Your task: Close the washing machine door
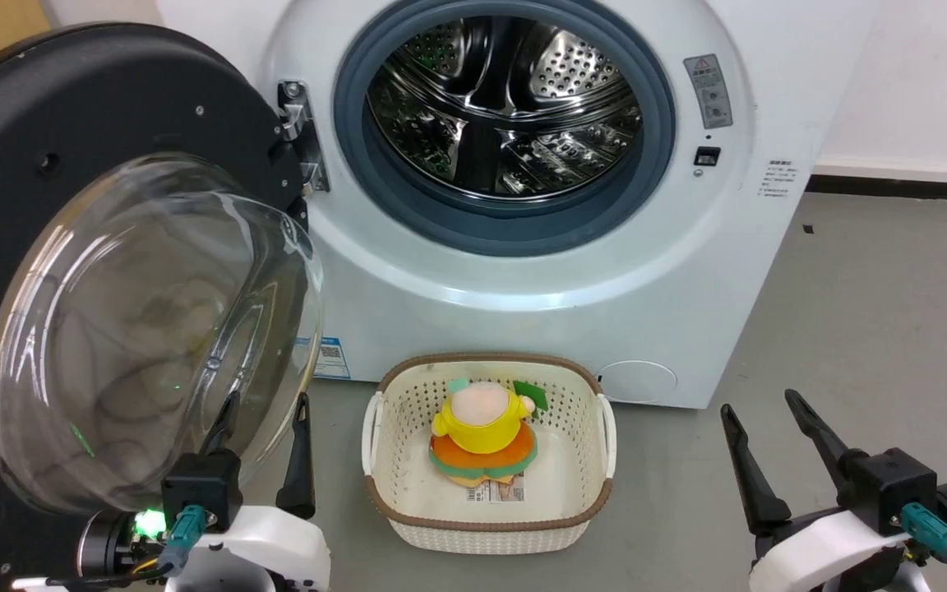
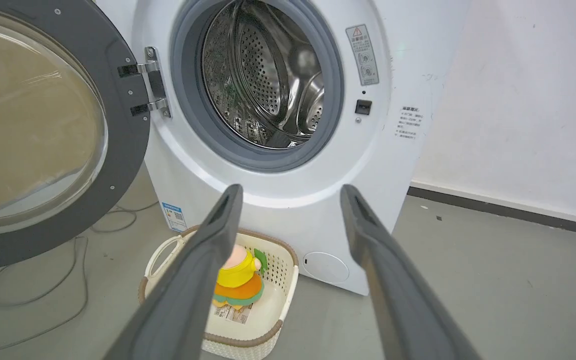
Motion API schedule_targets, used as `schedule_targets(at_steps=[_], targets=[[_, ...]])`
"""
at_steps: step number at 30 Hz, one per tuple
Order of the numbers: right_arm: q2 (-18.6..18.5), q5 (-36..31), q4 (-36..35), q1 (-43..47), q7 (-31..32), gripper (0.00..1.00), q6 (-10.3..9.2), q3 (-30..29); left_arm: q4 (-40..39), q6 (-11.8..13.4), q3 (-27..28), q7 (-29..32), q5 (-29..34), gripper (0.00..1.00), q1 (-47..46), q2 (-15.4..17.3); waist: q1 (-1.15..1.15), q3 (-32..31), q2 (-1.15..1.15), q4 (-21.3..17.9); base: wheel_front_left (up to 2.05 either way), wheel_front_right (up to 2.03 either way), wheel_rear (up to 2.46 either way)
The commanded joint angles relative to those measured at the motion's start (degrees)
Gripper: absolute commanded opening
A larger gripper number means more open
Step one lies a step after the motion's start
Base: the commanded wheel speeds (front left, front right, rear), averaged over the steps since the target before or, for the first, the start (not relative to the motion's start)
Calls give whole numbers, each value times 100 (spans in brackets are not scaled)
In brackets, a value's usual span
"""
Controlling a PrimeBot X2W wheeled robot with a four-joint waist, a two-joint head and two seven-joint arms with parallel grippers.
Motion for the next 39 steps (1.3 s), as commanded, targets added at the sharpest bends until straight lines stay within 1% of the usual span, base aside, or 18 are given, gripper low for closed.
schedule_targets(at_steps=[1, 7, 8, 39], targets=[[6, 52, -24, 68, -53, 100, 1, 12, 18, 44, -18, -54, -49, 100, 37, 0, 0, -4, 0, 36, 0, 0, 0], [7, 80, -12, 88, -124, 100, 1, 40, 29, 74, -38, -125, -68, 100, 57, 0, 0, -16, 0, 178, 0, 0, 0], [8, 95, -9, 96, -160, 100, 1, 54, 34, 85, -45, -161, -77, 100, 68, 0, 0, -21, 0, 254, 0, 0, 0], [14, 313, 39, 214, -530, 100, 2, 227, 68, 191, -142, -532, -123, 100, 165, 0, 0, -123, 0, 1251, 0, 0, 0]])
